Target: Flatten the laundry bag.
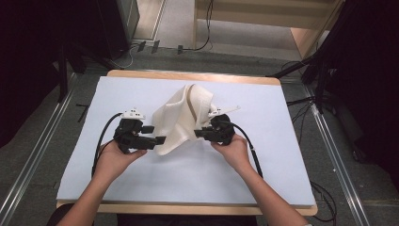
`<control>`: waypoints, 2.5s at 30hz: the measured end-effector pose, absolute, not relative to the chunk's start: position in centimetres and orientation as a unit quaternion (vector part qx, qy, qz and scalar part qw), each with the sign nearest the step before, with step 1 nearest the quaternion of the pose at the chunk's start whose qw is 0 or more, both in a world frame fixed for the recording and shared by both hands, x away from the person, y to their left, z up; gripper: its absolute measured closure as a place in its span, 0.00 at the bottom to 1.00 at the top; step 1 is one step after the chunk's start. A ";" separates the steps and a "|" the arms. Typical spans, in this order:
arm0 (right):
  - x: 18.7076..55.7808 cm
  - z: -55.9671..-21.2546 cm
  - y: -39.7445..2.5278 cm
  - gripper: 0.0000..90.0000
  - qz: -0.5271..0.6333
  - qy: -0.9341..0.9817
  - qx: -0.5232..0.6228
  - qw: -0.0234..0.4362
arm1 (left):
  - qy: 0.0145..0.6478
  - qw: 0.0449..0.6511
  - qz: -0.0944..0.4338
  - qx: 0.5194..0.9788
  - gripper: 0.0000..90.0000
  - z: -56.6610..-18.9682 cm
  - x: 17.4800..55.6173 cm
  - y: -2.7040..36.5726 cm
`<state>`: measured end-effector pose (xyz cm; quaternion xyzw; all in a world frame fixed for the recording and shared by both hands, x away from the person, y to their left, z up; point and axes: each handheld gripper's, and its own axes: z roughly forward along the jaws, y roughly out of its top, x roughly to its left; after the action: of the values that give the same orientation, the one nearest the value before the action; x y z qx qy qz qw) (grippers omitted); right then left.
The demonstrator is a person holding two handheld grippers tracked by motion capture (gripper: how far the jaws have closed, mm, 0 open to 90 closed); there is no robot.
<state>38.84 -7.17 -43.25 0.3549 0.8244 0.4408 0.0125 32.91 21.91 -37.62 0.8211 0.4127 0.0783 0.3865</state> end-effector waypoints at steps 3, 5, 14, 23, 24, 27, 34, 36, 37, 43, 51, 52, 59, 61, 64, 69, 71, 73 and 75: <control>38.2 -43.2 -7.0 0.90 0.439 0.827 0.351 0.007 | 0.422 0.374 0.079 0.822 0.46 -38.0 33.5 21.6; 37.7 -43.3 -6.9 0.90 0.439 0.829 0.347 0.006 | 0.431 0.372 0.072 0.819 0.55 -38.0 33.8 21.8; 35.7 -43.0 -7.1 0.92 0.436 0.832 0.342 0.006 | 0.453 0.401 0.044 0.795 0.94 -37.8 35.0 24.3; 33.0 -42.7 -5.9 0.95 0.450 0.831 0.327 -0.024 | 0.491 0.421 0.065 0.760 0.95 -37.4 35.9 28.6; 32.8 -42.7 -5.7 0.95 0.450 0.831 0.325 -0.026 | 0.495 0.421 0.068 0.757 0.95 -37.4 35.9 29.0; 32.0 -42.8 -5.1 0.94 0.452 0.834 0.314 -0.036 | 0.515 0.416 0.078 0.746 0.95 -37.7 36.4 30.8; 30.5 -42.7 -4.1 0.87 0.453 0.842 0.289 -0.052 | 0.551 0.404 0.082 0.725 0.95 -39.0 37.7 34.3; 30.1 -42.8 -4.1 0.79 0.450 0.845 0.284 -0.050 | 0.559 0.404 0.081 0.719 0.95 -39.3 37.9 35.1; 30.1 -42.8 -4.2 0.76 0.448 0.846 0.284 -0.049 | 0.562 0.403 0.083 0.718 0.95 -39.4 38.0 35.2; 30.1 -42.6 -6.2 0.71 0.444 0.847 0.290 -0.032 | 0.564 0.403 0.079 0.717 0.92 -39.7 38.1 35.6; 32.3 -42.6 -10.0 0.70 0.452 0.826 0.338 0.011 | 0.560 0.397 0.062 0.724 0.61 -39.8 37.6 35.0; 32.8 -42.7 -10.3 0.70 0.450 0.824 0.344 0.019 | 0.558 0.398 0.065 0.725 0.58 -39.7 37.4 34.9; 35.0 -43.1 -11.5 0.65 0.437 0.822 0.361 0.052 | 0.548 0.390 0.074 0.737 0.47 -38.8 35.6 34.7; 35.8 -43.1 -11.9 0.61 0.436 0.820 0.365 0.062 | 0.546 0.391 0.079 0.737 0.47 -38.4 35.0 34.9; 36.8 -43.1 -12.3 0.55 0.434 0.819 0.368 0.077 | 0.543 0.401 0.081 0.734 0.46 -37.9 34.0 35.0; 38.7 -43.1 -12.5 0.53 0.435 0.811 0.381 0.090 | 0.531 0.406 0.080 0.739 0.48 -37.3 33.0 34.3; 39.1 -43.0 -12.4 0.54 0.431 0.810 0.386 0.089 | 0.528 0.405 0.080 0.742 0.48 -37.3 32.9 34.1; 40.1 -43.2 -12.1 0.57 0.434 0.806 0.391 0.087 | 0.519 0.399 0.077 0.752 0.48 -37.4 32.6 33.2; 40.7 -43.4 -11.7 0.58 0.431 0.806 0.397 0.081 | 0.515 0.401 0.074 0.754 0.48 -37.4 32.5 32.7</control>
<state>40.73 -11.71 -43.37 0.3971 0.8063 0.4311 0.0805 32.53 32.69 -37.45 0.7539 0.5151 0.0743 0.4010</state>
